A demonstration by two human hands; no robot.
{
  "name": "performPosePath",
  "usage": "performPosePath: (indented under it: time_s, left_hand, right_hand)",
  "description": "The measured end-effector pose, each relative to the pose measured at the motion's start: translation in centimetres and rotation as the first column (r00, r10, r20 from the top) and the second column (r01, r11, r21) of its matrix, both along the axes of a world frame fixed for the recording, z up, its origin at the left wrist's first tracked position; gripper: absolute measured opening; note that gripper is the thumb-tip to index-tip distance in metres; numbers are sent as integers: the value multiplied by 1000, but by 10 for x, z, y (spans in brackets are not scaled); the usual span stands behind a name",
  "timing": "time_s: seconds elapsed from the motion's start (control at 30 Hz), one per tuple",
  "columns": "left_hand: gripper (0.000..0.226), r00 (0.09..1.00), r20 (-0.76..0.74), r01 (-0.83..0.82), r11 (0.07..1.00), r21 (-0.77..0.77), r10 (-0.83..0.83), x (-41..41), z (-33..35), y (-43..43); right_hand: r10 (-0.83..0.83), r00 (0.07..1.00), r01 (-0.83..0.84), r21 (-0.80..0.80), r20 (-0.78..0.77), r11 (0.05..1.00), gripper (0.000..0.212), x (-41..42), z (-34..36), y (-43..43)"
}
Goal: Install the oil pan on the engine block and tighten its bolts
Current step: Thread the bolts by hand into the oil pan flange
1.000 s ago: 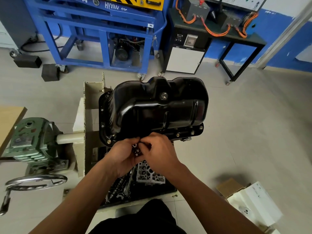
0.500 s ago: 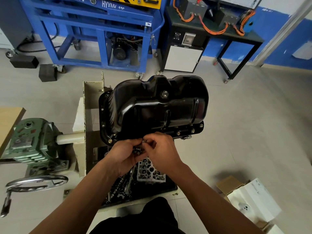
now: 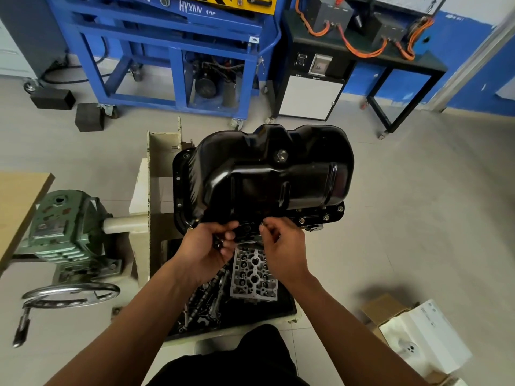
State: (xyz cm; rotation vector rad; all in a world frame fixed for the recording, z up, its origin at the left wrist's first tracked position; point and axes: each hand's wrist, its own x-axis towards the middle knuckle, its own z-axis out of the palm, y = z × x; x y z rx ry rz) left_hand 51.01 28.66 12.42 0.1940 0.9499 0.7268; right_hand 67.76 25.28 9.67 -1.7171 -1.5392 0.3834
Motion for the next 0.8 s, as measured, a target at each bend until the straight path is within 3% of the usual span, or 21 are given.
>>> performPosePath:
  time_s: [0.33,0.8]
  left_hand:
    - [25,984,-177,2,997,82,13,4,-7,0]
    - [27,988,-151,-6,996,89,19,2,-15,3]
  right_hand:
    - [78,997,-77,-38,28,996,10,-24,-1,3]
    - [39,997,-30,-137,61,990,17,-27,7,8]
